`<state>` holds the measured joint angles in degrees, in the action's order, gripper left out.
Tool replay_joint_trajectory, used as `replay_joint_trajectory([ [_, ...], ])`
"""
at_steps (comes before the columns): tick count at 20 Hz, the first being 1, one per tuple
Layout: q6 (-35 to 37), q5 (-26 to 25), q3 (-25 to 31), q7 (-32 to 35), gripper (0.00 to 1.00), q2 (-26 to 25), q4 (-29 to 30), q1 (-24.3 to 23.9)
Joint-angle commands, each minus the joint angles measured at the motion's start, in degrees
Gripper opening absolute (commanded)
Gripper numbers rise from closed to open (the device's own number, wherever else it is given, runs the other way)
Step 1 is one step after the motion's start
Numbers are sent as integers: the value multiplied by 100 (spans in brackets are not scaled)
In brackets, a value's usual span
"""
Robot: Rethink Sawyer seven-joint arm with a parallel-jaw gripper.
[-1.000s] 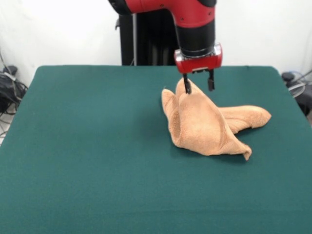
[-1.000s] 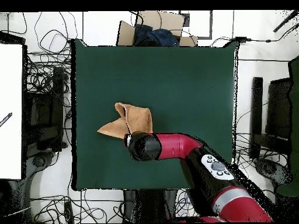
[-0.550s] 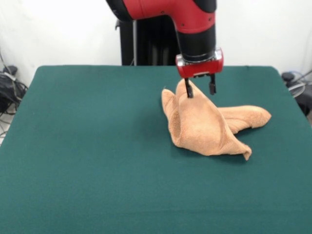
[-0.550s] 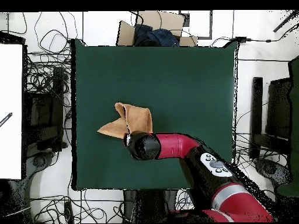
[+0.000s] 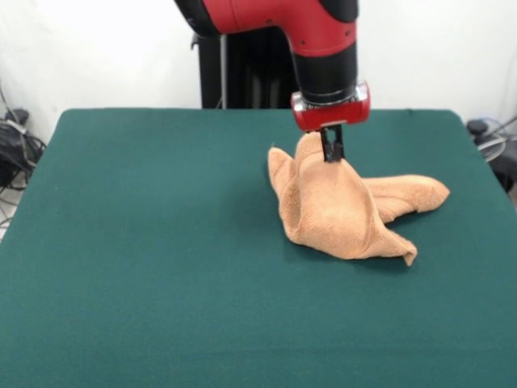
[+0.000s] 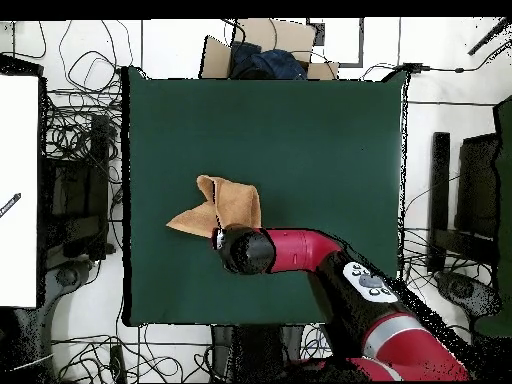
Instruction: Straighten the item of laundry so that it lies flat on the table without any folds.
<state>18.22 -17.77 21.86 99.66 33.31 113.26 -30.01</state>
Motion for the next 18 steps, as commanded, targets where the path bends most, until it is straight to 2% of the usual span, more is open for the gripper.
replay_joint_trajectory([
  [1,-370,-307,63,246,0,-239,-458,-42],
  [6,-360,-293,44,272,0,-212,-453,-18],
  [9,-37,-106,51,362,0,186,-191,-54],
  [13,-27,-111,181,272,0,229,-121,-175],
  [14,-103,-144,235,242,100,168,-109,-216],
  [18,-422,-318,162,293,100,236,-46,-157],
])
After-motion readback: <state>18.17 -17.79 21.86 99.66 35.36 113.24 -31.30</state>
